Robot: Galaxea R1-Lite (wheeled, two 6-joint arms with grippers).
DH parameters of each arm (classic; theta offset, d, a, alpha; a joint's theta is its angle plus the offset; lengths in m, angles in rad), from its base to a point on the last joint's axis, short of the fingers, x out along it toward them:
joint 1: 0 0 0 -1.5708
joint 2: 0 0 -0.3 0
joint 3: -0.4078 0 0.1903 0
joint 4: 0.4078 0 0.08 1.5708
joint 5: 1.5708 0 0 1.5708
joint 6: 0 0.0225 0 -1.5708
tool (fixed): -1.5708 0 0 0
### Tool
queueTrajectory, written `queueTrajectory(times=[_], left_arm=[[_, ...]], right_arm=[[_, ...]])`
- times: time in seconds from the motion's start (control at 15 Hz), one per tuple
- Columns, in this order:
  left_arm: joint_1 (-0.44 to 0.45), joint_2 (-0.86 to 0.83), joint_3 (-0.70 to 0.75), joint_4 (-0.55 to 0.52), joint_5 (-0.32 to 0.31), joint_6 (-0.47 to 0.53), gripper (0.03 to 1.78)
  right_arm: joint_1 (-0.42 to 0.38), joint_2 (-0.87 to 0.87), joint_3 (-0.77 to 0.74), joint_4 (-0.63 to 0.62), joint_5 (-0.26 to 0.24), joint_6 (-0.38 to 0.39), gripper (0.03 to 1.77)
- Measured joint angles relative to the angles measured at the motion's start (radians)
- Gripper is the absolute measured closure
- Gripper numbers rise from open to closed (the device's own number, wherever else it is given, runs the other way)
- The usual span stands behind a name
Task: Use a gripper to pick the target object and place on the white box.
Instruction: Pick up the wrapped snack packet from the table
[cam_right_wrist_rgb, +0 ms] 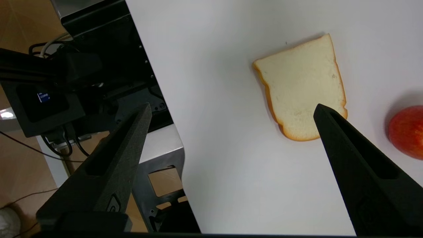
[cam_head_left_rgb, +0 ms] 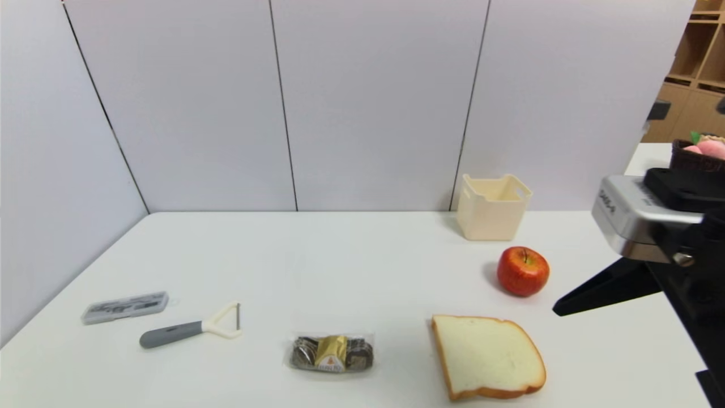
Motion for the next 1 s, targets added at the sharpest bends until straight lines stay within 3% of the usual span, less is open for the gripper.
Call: queueTrajectory(times=[0.47, 1.0], left_arm=[[0.0, 0.0, 0.0, 0.0, 0.001, 0.0, 0.12], [0.0, 0.0, 0.0, 0.0, 0.0, 0.0, 0.12]], right_arm=[[0.028, 0.158, -0.149, 0.085, -0.001, 0.035, 0.1], [0.098, 0.304, -0.244, 0.086, -0.012, 0.036, 0.1]])
